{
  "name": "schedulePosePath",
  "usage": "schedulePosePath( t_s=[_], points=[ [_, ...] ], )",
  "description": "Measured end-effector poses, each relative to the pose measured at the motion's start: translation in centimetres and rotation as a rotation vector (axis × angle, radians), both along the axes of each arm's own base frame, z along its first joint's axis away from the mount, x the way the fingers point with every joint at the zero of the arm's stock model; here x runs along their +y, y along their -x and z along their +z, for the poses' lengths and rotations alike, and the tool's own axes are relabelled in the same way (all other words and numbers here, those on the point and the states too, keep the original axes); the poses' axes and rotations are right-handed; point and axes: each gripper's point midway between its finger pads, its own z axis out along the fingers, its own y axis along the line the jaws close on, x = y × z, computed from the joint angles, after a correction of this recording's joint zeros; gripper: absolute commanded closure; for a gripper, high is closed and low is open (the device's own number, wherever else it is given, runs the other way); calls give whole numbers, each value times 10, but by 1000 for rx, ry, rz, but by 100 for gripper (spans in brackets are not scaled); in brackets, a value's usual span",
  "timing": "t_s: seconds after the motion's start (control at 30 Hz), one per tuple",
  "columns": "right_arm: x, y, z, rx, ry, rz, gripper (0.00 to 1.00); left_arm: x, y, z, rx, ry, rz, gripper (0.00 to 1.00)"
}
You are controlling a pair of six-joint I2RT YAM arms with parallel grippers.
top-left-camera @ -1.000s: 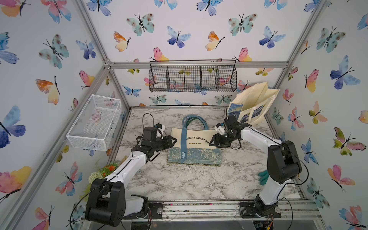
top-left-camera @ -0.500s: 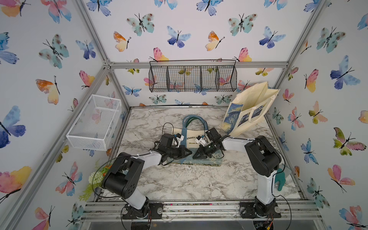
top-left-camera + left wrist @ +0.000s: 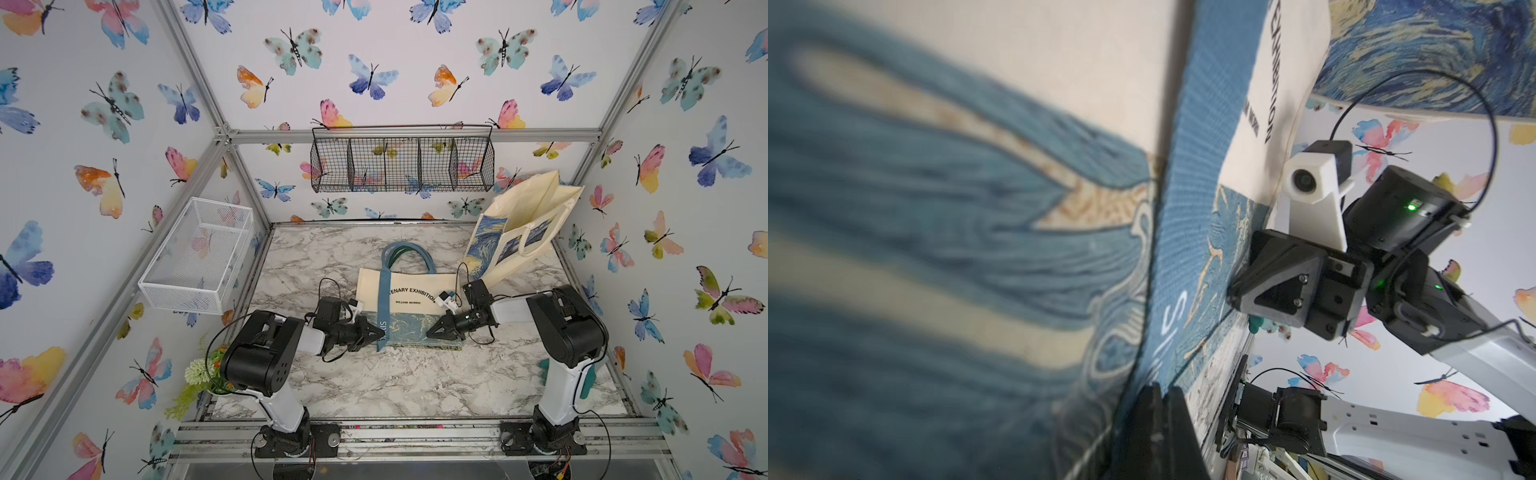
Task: Put away the canvas bag
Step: Press the canvas bag at the center of the board.
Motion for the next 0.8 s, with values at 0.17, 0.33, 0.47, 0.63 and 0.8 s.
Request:
schedulePosePath(
  t_s=[0.17, 0.33, 0.47, 0.63, 0.8],
  points=[
    [-33, -5, -4, 38, -6, -74, 98, 12, -1, -1, -5, -8, 26, 100],
    [-38, -6, 5, 19, 56, -92, 98, 17, -2, 2, 1, -18, 43, 100],
    [-49, -27, 24, -52, 165, -140, 91, 25, -12, 23, -40, -30, 76, 92],
    [-54, -74, 73, -215, 227, -191, 70, 27, -58, 102, -269, -76, 96, 49],
    [-59, -104, 94, -298, 291, -234, 61, 40, -105, 156, -459, -218, 148, 54]
  ],
)
